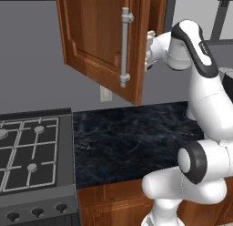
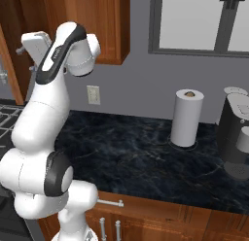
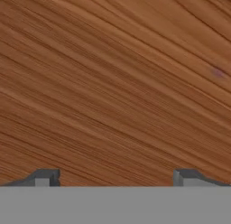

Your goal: Open the cabinet. Pick the sponge and place it next to the sink. Then close the cabinet.

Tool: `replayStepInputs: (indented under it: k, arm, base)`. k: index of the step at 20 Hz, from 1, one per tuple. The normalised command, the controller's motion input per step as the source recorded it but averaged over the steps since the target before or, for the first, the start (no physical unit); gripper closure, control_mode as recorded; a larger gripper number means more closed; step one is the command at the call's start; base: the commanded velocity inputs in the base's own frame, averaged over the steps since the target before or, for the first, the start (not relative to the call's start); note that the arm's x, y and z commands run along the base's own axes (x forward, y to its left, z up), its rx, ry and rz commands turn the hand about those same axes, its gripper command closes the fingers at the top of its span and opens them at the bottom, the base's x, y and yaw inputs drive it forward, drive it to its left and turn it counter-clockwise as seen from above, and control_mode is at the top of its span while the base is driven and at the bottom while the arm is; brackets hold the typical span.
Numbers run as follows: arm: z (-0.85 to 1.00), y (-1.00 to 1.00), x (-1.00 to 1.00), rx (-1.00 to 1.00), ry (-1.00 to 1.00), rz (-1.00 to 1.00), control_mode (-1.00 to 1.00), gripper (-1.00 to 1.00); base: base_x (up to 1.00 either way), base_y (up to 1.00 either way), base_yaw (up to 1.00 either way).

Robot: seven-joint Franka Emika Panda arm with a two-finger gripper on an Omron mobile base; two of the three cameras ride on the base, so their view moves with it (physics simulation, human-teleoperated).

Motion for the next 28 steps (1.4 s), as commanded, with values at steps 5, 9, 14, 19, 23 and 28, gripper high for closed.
replayStepInputs:
  k: [5,9,14,19,23,28]
  arm:
    - [0.02,0.49,-0.21,0.00,-0.03,0.00,-1.00,-1.00]
    - [0.00,0.44,-0.18,0.00,-0.01,0.00,-1.00,-1.00]
    - [0.00,0.46,-0.17,0.00,0.00,0.00,-1.00,-1.00]
    - [0.00,0.47,-0.13,-0.01,0.00,0.00,-1.00,-1.00]
    - [0.00,0.49,-0.06,-0.03,0.00,0.00,-1.00,-1.00]
    - [0.00,0.50,-0.05,-0.05,0.00,0.00,-1.00,-1.00]
  base:
    - [0.00,0.00,0.00]
    - [0.00,0.00,0.00]
    - [0.00,0.00,0.00]
    - [0.00,0.00,0.00]
    - [0.00,0.00,0.00]
    - [0.00,0.00,0.00]
